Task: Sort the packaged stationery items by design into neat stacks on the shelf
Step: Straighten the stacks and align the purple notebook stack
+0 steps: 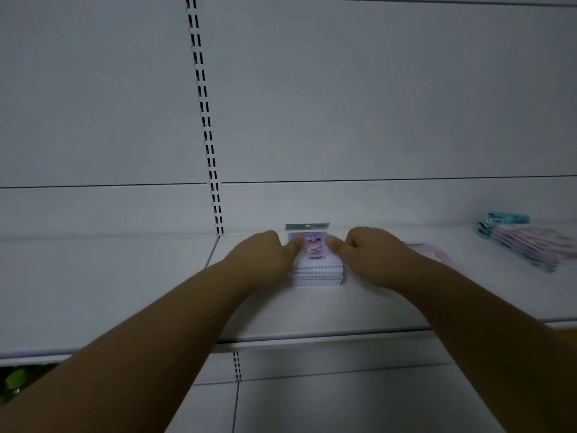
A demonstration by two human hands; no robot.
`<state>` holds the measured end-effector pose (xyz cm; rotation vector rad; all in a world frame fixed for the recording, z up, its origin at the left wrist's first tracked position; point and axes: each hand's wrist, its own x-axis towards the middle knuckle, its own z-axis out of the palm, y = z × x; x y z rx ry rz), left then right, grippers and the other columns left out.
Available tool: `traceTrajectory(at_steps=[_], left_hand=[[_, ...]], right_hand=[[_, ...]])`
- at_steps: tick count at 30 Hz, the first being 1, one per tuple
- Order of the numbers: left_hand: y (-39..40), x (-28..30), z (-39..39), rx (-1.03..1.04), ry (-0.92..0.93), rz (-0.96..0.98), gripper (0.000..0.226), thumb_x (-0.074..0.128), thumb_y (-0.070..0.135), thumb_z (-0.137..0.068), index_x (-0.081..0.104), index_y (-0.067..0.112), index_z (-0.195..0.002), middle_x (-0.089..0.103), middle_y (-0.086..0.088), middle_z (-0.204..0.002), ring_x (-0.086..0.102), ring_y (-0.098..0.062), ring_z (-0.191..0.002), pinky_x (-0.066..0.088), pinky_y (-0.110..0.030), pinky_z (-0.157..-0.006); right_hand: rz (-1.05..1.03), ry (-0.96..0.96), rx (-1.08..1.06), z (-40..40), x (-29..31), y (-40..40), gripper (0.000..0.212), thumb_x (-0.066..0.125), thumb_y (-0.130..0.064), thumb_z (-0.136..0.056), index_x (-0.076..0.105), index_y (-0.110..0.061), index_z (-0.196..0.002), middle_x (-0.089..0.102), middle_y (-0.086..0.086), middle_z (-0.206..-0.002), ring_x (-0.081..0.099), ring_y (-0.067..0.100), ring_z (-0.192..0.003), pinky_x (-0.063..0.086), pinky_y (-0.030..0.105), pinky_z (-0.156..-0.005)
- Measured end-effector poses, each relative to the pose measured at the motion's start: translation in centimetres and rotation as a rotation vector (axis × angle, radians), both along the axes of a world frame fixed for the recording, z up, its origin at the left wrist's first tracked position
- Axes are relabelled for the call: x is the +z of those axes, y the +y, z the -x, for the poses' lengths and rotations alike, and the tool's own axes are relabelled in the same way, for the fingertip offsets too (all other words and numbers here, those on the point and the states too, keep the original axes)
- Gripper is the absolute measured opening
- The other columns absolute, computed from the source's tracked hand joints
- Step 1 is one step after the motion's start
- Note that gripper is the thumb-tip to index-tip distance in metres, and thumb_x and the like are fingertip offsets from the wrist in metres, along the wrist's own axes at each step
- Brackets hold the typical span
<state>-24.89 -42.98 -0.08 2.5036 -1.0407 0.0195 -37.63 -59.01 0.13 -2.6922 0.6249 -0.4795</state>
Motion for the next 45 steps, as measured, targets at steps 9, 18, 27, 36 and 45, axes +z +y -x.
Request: traceTrajectory(at_steps=[9, 18, 27, 36, 45], left_hand=[[1.9, -1.4, 1.0, -0.199, -0.242, 0.003, 0.041, 0.045, 0.056, -0.093, 0.041, 0.028, -0.063, 0.046, 0.011, -0.062, 0.042, -0.004, -0.058, 0.025, -0.024, -0.048], [2.0, -2.5, 0.6, -0.184, -0.312, 0.021, 0.042, 0.050, 0.054, -0.091, 0.038, 0.027, -0.062, 0.044, 0.009, -0.061, 0.038, -0.003, -0.055, 0.022, -0.025, -0.047], [2.3, -2.9, 0.8, -0.146, -0.314, 0.050, 0.038, 0.059, 0.051, -0.086, 0.043, 0.026, -0.062, 0.049, 0.008, -0.061, 0.041, -0.005, -0.056, 0.027, -0.028, -0.049], [2.3, -2.6, 1.3, -0.158, -0.298, 0.050, 0.031, 0.063, 0.048, -0.085, 0.054, 0.024, -0.069, 0.052, 0.008, -0.063, 0.046, -0.010, -0.059, 0.031, -0.027, -0.052], [2.5, -2.4, 1.4, -0.171, -0.298, 0.032, 0.032, 0.061, 0.051, -0.086, 0.053, 0.025, -0.069, 0.051, 0.009, -0.062, 0.044, -0.005, -0.057, 0.030, -0.027, -0.051]], right_hand=[[0.135, 0.050, 0.153, 1.5, -0.6, 0.6, 0.033, 0.064, -0.050, -0.082, 0.047, -0.026, -0.066, 0.051, -0.007, -0.065, 0.045, 0.007, -0.059, 0.031, 0.026, -0.051], [0.132, 0.047, 0.166, 1.5, -1.2, 0.3, 0.039, 0.062, -0.044, -0.086, 0.044, -0.022, -0.059, 0.046, -0.004, -0.061, 0.040, 0.008, -0.056, 0.027, 0.027, -0.049], [0.085, -0.076, 0.170, 2.2, -2.6, 0.4, 0.035, 0.066, -0.042, -0.084, 0.047, -0.026, -0.060, 0.050, -0.007, -0.060, 0.043, 0.006, -0.056, 0.030, 0.024, -0.050], [0.067, -0.062, 0.116, 2.1, -2.6, 0.7, 0.032, 0.068, -0.043, -0.082, 0.053, -0.022, -0.063, 0.052, -0.003, -0.060, 0.044, 0.008, -0.055, 0.029, 0.025, -0.049], [0.089, -0.079, 0.115, 2.3, -1.9, 0.8, 0.036, 0.072, -0.039, -0.080, 0.062, -0.008, -0.064, 0.063, 0.011, -0.065, 0.049, 0.015, -0.056, 0.033, 0.024, -0.049]])
